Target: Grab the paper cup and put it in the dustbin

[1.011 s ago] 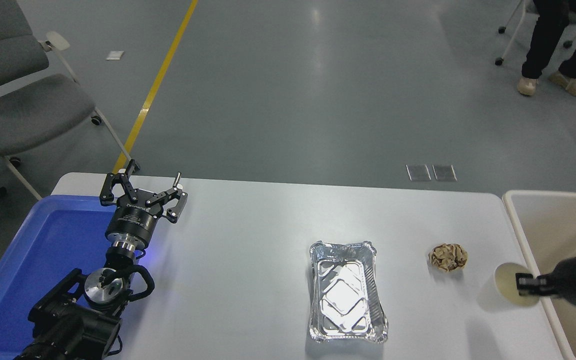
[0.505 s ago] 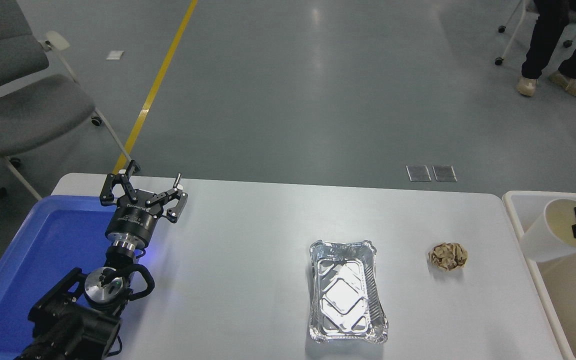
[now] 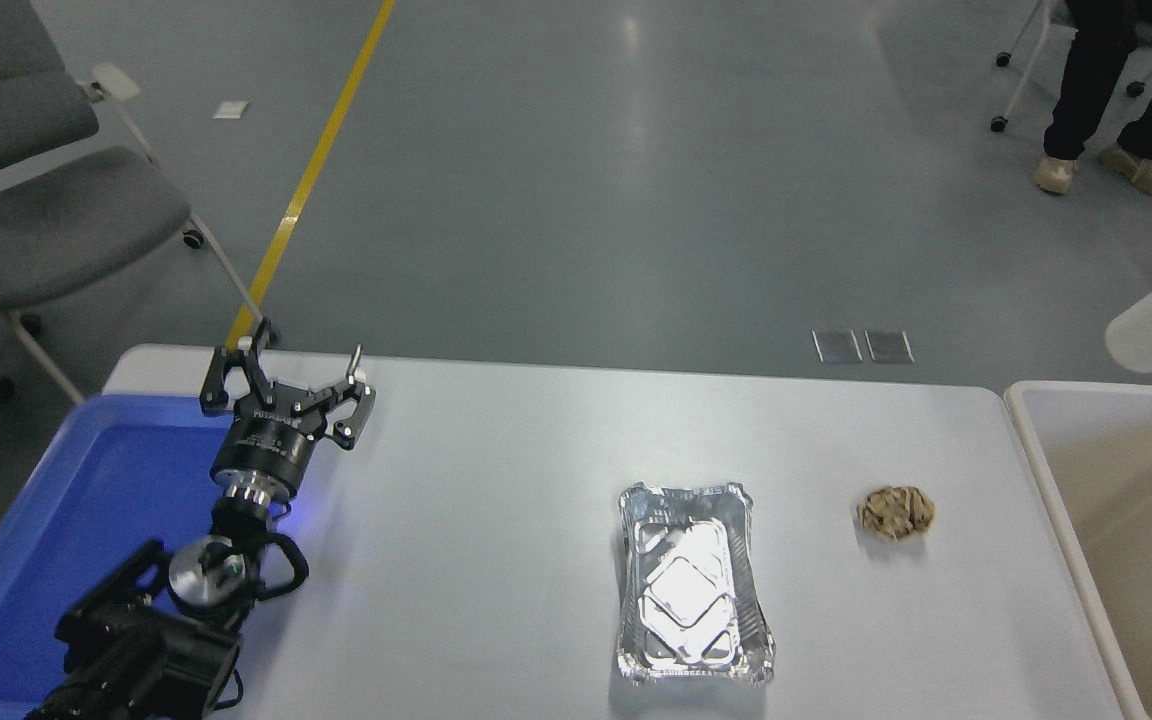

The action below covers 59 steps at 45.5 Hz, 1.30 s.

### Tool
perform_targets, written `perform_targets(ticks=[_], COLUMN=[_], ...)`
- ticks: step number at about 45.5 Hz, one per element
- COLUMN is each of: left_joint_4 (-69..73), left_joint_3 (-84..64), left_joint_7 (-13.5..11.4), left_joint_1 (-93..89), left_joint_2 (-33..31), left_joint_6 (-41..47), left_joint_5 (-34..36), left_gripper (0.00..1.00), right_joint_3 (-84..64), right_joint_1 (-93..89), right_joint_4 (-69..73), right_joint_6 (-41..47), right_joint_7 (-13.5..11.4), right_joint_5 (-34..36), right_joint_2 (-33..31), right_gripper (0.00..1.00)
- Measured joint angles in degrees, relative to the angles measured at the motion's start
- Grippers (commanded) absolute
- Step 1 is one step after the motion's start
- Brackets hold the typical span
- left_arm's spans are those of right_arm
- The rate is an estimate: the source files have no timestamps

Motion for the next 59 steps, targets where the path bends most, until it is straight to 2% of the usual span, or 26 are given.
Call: perform_targets(ticks=[11,15,20,29,39,46,59], left_joint_4=[0.0,0.0,0.01,0.01,0.01,0.01,0.01], left_joint_3=[0.0,0.0,-0.01,-0.02,-0.02,-0.02,-0.02], left_joint_7=[-0.01,-0.02,-0.03,-0.03,-0.03,-0.03,-0.02], left_joint_1=[0.0,0.0,0.0,0.0,0.01,0.0,0.0], left_joint_2=[0.0,0.0,0.01,0.0,0.0,0.01,0.0], left_joint_6=[0.0,0.0,0.01,0.05,0.05,0.05,0.05], left_joint_5=[-0.01,0.0,0.0,0.0,0.0,0.0,0.0], left_gripper=[0.99,0.99,0.99,0.99,0.99,0.99,0.99], right_joint_3=[18.72,28.64,43.66,65.1,81.42,88.88,95.76], right_joint_1=[-25.7,-37.63,-53.67,-71.86,-84.8,-91.84,-99.69], right_joint_4=[-18.57,-27.09,-40.39,-60.08,-68.61,-70.89,-72.28], right_joint_6=[-10.98,-14.52,-17.75,-20.04,-21.11,-21.19,-21.04], right_joint_7=[-0.43,-0.72,-2.54,-6.03,-9.13,-10.07,-10.36], right_joint_5=[16.99,21.34,25.29,27.96,29.29,29.67,29.97], right_joint_2=[-1.93,0.04,4.93,14.68,22.22,25.79,30.71], right_gripper=[0.0,0.0,0.0,0.0,0.0,0.0,0.0])
